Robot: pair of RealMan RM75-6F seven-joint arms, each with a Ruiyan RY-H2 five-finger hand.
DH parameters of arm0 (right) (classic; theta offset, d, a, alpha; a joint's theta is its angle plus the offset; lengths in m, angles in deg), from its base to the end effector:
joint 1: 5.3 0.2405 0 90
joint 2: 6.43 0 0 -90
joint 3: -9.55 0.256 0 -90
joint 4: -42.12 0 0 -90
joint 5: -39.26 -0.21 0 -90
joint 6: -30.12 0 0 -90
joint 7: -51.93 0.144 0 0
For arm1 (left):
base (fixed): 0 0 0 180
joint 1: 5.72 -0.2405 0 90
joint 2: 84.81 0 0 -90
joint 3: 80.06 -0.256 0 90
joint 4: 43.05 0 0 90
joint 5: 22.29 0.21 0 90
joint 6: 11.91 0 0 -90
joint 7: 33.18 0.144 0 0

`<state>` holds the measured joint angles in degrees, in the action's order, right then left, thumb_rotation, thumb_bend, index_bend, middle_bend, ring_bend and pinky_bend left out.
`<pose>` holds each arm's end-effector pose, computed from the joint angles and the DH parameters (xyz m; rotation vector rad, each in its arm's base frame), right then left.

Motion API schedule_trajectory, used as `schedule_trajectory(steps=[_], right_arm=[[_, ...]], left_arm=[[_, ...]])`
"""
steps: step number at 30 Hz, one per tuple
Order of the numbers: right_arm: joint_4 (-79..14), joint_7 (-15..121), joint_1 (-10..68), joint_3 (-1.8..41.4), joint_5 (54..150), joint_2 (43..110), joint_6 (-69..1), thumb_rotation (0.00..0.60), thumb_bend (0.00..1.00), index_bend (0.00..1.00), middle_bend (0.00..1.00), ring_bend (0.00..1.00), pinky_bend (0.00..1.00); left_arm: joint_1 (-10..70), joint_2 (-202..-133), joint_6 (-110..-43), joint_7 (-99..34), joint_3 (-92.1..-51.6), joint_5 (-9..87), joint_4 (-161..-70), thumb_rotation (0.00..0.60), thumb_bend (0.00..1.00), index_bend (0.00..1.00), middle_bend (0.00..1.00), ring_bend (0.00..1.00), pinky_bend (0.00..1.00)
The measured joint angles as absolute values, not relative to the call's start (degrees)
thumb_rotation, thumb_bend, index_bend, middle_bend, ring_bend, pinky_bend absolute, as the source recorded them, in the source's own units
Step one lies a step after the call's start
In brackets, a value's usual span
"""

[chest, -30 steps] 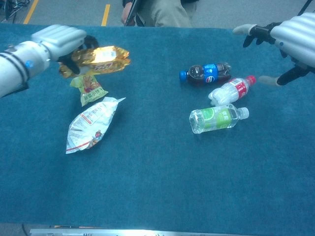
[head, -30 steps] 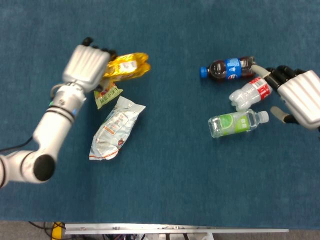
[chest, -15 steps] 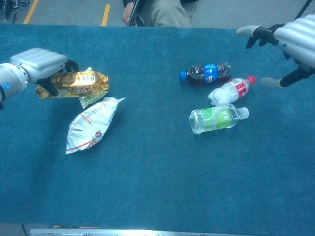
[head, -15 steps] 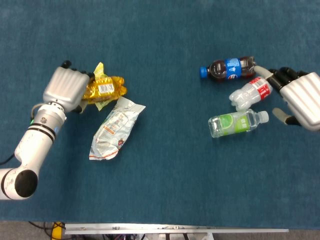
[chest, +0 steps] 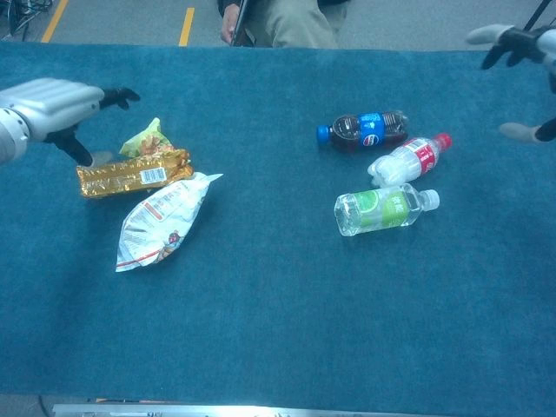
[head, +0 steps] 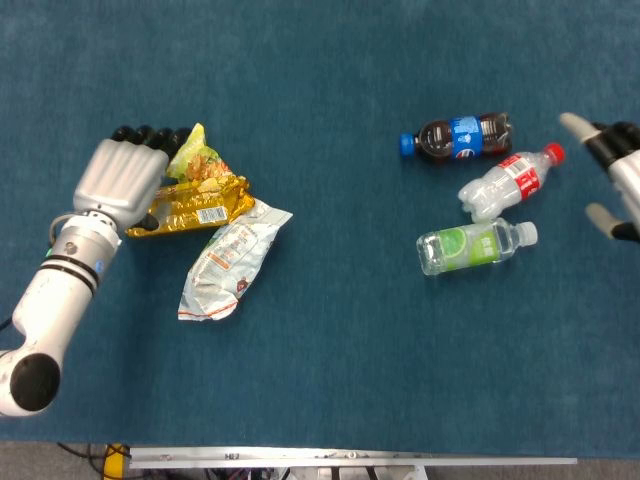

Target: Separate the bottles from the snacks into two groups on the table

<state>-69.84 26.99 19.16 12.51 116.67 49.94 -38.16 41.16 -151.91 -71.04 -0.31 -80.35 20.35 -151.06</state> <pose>-0.2055 -0.2512 0.1362 1.7862 -0.7251 0.7568 -0.1798 0.3122 0.0646 -1.8518 -0.9781 -0.5450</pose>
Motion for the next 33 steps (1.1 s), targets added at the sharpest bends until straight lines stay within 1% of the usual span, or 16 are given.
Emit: schedule_trajectory(steps=[4, 7, 11, 15, 23, 33], right_arm=[[-69.0, 26.9, 17.7, 12.4, 115.7, 49.4, -39.7, 0.6, 0.23, 0.02, 0.28, 0.27, 0.52], [-68.4, 26.8, 16.5, 12.3, 115.2, 49.3, -41.4, 0.6, 0.23, 0.02, 0.28, 0.27, 0.52], [-67.5, 27.1, 14.4, 12.3, 114.8, 49.3, -44.4, 0.6, 0.23, 0.03, 0.28, 0.27, 0.52], [-65.9, 28.0, 12.1, 12.3, 114.6, 49.6, -47.5, 0.6, 0.23, 0.08, 0.29, 0.27, 0.52], [-63.0, 31.2, 7.2, 11.8, 115.4, 49.7, -52.7, 0.6, 0.23, 0.1, 0.31, 0.27, 0.52], [-61.5, 33.9, 4.0, 11.5, 115.3, 48.6, -53.9, 0.6, 0.23, 0.1, 0.31, 0.27, 0.52]], left_arm=[[38.3, -151.7, -75.1, -4.2, -79.8, 27.0, -150.9, 0.6, 0.36, 0.0, 0.14, 0.11, 0.14], [35.6, -151.6, -78.4, -7.6, -79.9, 33.1, -150.0, 0.6, 0.36, 0.03, 0.16, 0.12, 0.14], [30.7, -151.9, -84.4, -12.0, -80.3, 40.6, -147.2, 0.6, 0.36, 0.04, 0.17, 0.12, 0.14], [26.6, -151.7, -88.1, -15.5, -80.6, 44.0, -145.0, 0.6, 0.36, 0.05, 0.18, 0.12, 0.14], [19.3, -150.3, -95.2, -19.5, -81.5, 49.1, -142.7, 0.6, 0.36, 0.07, 0.19, 0.12, 0.14], [11.7, -148.4, -102.1, -20.4, -82.0, 52.4, -143.2, 0.6, 0.36, 0.08, 0.19, 0.12, 0.14]])
